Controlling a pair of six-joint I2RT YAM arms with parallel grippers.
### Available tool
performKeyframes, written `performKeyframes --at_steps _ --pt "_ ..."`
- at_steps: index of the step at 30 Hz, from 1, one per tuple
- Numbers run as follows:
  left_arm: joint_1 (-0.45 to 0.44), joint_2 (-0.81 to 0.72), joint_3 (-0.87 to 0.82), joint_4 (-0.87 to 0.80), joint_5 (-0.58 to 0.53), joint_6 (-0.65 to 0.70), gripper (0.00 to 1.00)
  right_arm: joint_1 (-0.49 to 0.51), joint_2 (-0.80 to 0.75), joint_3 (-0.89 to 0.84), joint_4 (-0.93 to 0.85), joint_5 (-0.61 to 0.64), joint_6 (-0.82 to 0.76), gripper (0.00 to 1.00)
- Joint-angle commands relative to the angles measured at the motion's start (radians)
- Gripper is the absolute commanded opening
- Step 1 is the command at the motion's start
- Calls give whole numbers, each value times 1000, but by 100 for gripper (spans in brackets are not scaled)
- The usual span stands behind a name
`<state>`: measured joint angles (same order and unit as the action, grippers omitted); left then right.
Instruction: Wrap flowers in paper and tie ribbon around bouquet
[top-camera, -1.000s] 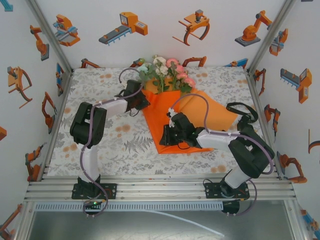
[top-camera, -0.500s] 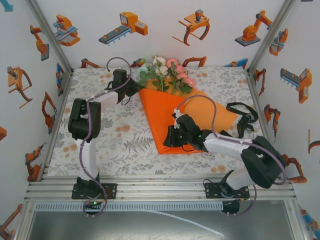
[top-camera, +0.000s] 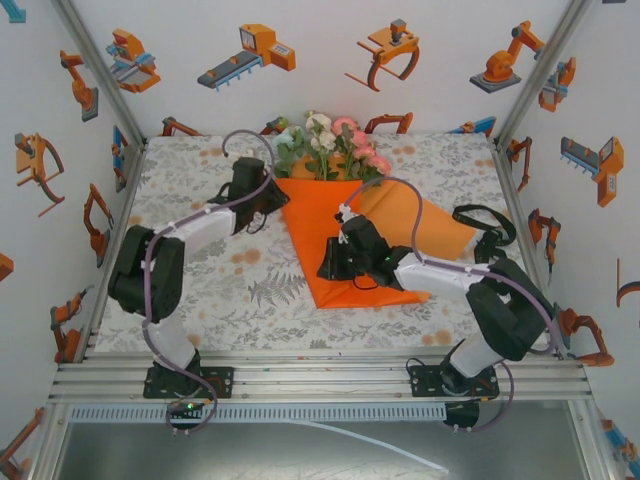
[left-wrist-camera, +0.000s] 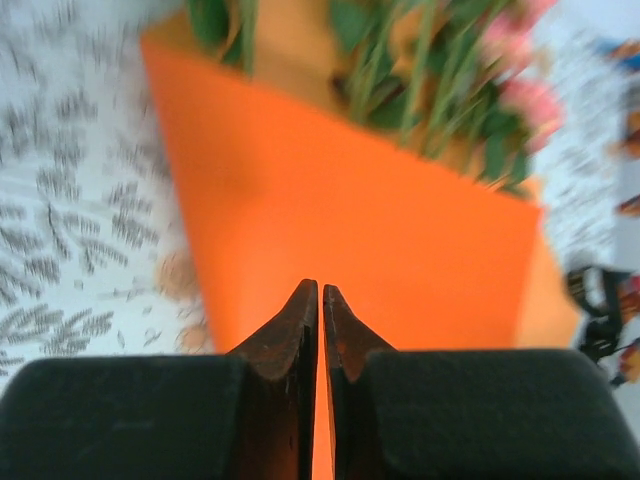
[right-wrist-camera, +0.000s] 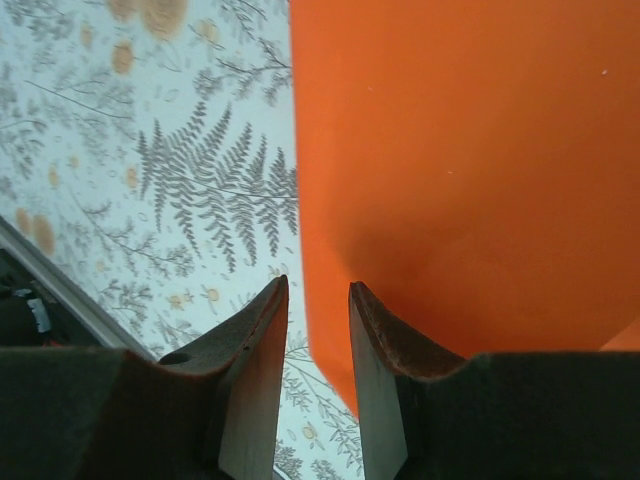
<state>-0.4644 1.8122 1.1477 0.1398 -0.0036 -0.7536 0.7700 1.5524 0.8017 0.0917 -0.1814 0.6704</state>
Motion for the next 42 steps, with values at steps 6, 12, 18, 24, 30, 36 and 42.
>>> performKeyframes --at_steps 6,12,18,24,30,36,42 --pt "5 165 82 22 -7 54 10 -1 10 -61 50 34 8 34" --pt "57 271 173 4 -4 63 9 -28 3 -179 136 -7 44 34" --pt "99 345 267 -10 -13 84 8 -50 -40 -262 197 -44 83 34" --pt "145 292 409 -71 25 107 9 -49 -186 -288 152 -43 73 35" --pt "117 16 249 -1 74 103 26 -103 -399 -223 2 47 14 55" --pt "-36 -218 -31 -25 39 168 26 -347 -578 -191 -217 108 3 91" --pt "-283 -207 -95 -101 109 183 23 -621 -642 -182 -516 88 -3 98"
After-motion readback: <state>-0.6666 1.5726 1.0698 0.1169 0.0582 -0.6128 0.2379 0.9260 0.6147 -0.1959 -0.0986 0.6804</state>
